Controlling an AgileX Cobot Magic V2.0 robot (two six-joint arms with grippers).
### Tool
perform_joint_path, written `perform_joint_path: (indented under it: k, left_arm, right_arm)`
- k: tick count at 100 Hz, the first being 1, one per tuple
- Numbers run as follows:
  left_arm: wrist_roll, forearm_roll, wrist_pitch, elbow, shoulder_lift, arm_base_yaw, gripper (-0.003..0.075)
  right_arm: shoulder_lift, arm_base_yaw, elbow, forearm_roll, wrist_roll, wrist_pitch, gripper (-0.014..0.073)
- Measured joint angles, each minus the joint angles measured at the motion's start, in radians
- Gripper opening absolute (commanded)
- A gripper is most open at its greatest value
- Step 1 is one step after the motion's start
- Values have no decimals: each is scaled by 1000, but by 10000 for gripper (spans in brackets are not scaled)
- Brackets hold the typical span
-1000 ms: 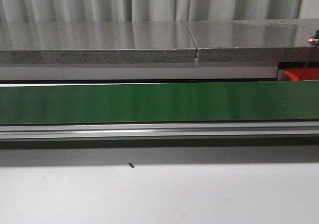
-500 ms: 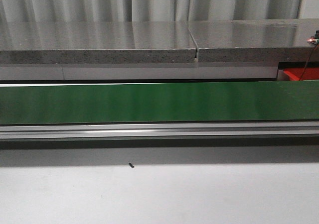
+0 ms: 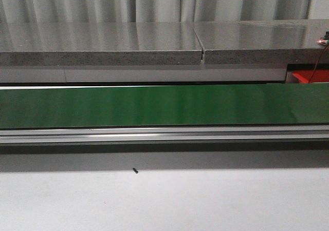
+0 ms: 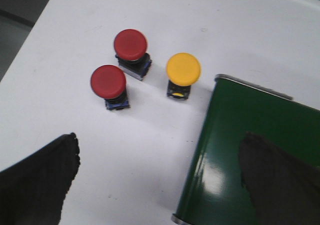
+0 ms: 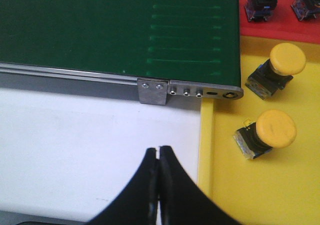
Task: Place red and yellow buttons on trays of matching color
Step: 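Lower the yellow button onto the belt start, open, return to cluster, then grasp a red button with the left gripper and carry it over the belt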
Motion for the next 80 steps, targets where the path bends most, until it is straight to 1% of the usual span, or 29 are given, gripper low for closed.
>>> perform_joint_path:
  k: [29, 39, 64, 80]
  left_arm:
    - [0, 54, -93, 0, 160, 22, 617]
    - [0, 61, -140, 0, 196, 30, 617]
    - [-3, 85, -209, 0, 282, 45, 617]
    - [-3, 104, -289, 0, 333, 47, 617]
  right_arm:
    - [0, 0, 0, 0, 0, 0, -66]
    - [0, 0, 0, 0, 0, 0, -66]
    - [0, 0, 0, 0, 0, 0, -66]
    - [0, 0, 0, 0, 0, 0, -66]
